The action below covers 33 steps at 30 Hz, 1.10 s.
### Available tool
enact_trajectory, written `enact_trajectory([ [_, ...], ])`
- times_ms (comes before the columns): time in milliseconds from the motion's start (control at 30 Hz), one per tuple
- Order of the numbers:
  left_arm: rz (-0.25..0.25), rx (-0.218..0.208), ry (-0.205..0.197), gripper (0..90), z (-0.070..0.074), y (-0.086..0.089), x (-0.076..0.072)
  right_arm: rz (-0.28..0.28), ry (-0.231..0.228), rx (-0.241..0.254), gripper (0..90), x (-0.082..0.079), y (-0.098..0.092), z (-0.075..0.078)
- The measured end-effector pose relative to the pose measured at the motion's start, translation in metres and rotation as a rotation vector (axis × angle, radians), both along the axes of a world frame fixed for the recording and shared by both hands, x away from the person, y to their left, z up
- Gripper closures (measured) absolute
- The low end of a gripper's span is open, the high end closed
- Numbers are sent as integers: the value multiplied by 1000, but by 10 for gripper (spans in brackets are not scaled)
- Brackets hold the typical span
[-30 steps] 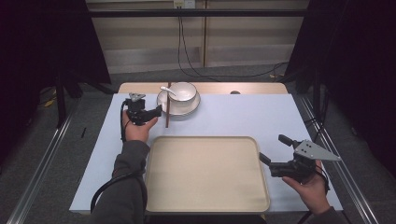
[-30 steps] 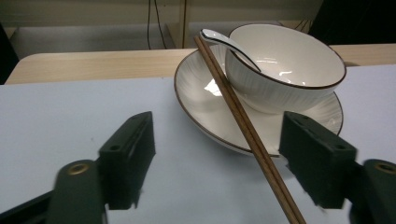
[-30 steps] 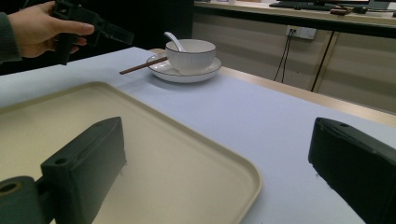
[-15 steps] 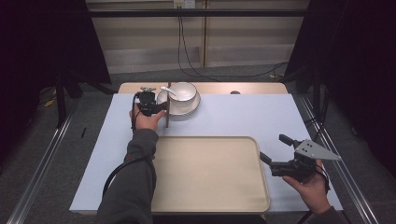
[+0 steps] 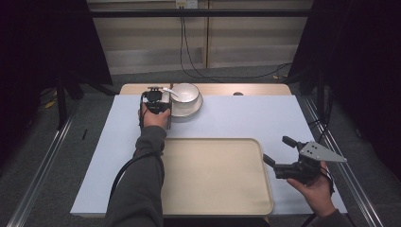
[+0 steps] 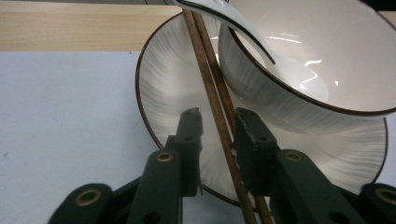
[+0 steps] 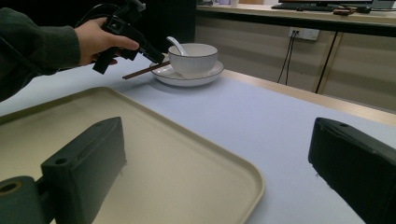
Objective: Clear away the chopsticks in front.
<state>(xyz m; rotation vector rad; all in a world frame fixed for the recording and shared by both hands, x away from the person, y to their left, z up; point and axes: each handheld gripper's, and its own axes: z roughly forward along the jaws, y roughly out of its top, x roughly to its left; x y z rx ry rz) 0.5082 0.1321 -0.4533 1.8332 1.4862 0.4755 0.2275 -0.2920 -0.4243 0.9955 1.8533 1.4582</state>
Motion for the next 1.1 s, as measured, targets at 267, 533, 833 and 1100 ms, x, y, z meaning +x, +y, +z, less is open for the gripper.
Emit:
enact_trajectory([
  [267, 36, 17, 47, 793, -5, -6, 10, 3, 1, 15, 36, -1, 1, 0],
  [533, 100, -2, 36, 853, -2, -3, 7, 12, -5, 3, 36, 0, 1, -1],
  [833, 186, -65, 95, 854, 13, 15, -23, 8, -1, 1, 35, 0, 1, -1],
  [1100, 185, -111, 91, 854, 18, 32, -58, 9, -5, -2, 36, 0, 1, -1],
])
